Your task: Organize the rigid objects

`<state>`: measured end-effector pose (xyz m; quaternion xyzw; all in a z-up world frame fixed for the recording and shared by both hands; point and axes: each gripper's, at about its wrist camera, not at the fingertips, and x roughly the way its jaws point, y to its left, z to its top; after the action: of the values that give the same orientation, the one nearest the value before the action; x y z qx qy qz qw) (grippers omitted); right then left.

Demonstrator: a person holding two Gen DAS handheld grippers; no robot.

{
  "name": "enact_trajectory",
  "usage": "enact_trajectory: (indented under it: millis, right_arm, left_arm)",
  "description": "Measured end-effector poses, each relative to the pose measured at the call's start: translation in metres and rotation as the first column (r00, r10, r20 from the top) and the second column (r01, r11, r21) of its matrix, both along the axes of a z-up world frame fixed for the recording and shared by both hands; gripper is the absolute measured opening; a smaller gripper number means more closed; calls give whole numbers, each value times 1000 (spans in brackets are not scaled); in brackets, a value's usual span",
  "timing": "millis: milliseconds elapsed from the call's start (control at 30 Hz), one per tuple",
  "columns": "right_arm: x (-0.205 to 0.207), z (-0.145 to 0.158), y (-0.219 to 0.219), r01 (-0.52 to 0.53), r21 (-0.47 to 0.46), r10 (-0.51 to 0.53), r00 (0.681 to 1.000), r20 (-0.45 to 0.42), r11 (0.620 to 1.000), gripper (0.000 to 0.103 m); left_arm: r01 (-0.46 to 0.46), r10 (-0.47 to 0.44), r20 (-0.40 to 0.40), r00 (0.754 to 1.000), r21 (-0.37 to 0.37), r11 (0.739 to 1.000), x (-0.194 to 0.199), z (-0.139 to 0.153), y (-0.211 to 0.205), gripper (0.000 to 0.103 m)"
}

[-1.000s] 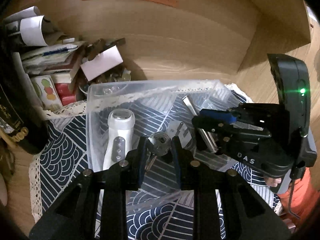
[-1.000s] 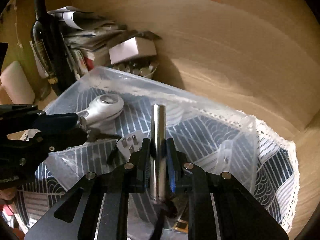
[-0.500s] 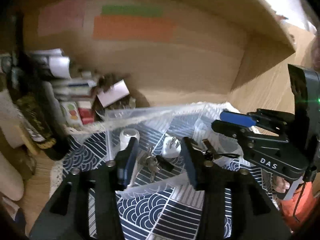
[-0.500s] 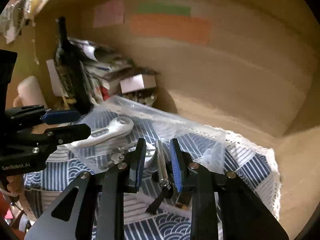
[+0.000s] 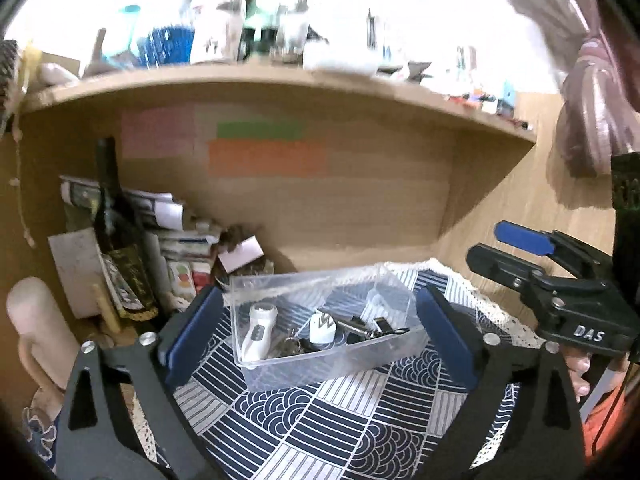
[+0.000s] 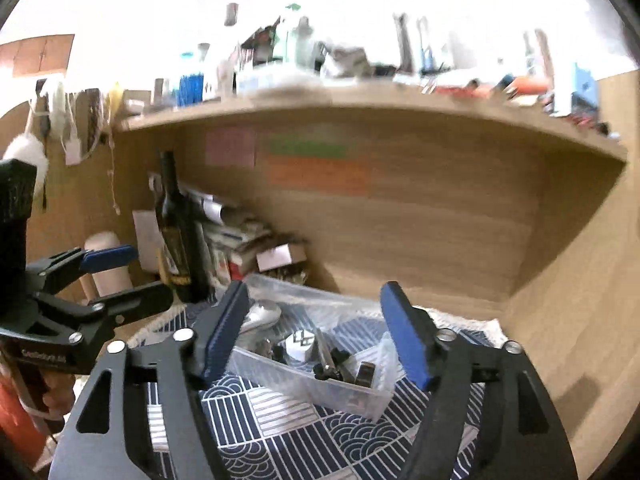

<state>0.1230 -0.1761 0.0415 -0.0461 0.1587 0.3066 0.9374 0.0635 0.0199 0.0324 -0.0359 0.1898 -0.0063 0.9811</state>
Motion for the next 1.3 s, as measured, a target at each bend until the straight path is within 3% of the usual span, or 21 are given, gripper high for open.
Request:
enact_trajectory:
  millis: [33,233,1300]
  right_arm:
    - [-3,1,-2,7,10,-7,1000,8,1000,84]
    - [-21,6,-14,34,51,-35,999,31,998,99]
    - [-29,1,-4,35,52,-36,999,21,998,103]
  left_arm:
    - [-2,2,11,1000,7,1000,-3,2,-2,101]
    - [-14,13,55,998,21,1000,-23,10,-9,103]
    - [-24,23,68,997,19,1000,-26,10,-9,103]
